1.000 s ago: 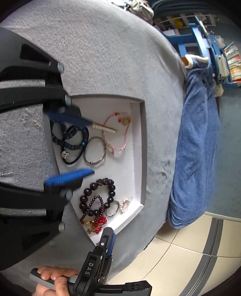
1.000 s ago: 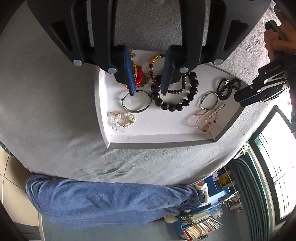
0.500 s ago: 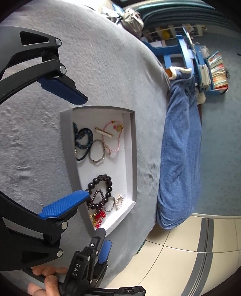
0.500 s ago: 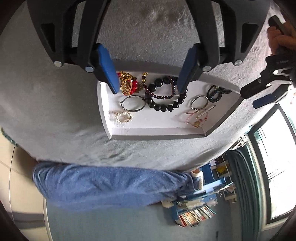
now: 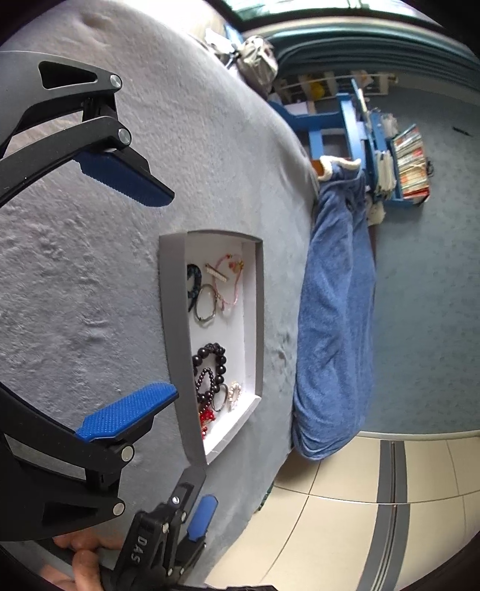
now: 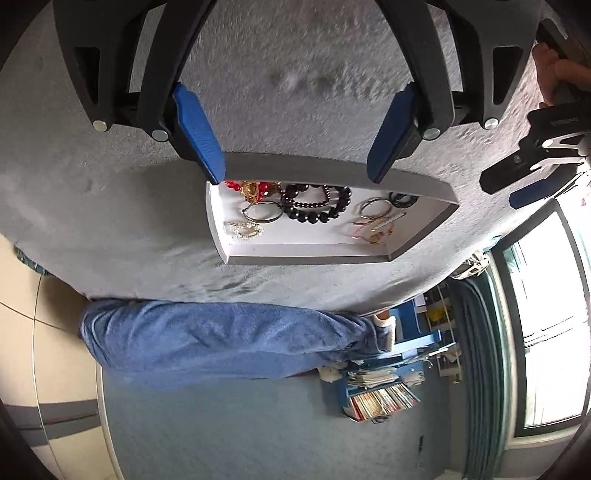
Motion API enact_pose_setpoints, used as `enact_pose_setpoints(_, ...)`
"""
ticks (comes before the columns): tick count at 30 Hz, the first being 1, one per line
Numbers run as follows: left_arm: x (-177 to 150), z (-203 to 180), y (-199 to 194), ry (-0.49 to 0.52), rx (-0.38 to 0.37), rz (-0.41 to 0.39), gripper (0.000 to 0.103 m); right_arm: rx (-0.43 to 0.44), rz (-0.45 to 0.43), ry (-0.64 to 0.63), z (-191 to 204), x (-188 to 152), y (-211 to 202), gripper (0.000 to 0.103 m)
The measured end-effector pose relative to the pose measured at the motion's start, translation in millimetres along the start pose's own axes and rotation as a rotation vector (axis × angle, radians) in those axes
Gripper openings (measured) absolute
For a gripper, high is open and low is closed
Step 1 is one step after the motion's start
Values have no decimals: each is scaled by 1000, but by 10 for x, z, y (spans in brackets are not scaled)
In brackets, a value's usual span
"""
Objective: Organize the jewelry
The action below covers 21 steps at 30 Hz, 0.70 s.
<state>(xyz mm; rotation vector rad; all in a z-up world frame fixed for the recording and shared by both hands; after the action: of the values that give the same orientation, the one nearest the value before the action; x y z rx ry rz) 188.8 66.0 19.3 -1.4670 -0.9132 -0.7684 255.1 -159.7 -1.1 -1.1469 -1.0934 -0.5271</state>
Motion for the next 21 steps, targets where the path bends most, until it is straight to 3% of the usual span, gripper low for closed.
enact_pose_setpoints(21, -207, -121, -351, 35, -37, -78, 97, -9, -45, 8, 92, -246, -362, 86)
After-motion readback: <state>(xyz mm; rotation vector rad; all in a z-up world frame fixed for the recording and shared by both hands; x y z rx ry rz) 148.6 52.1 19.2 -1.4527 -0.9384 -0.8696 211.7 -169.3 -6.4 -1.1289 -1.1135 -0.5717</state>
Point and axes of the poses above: each gripper's, at about its wrist camera, not at the fingertips, and y roughly the way its jaws point, z to its left, x to its top, the point moved 3 cm from there along y, roughly the way its jaws point, and after that the axes turned 3 degrees about -y, right-handed, at the moved point
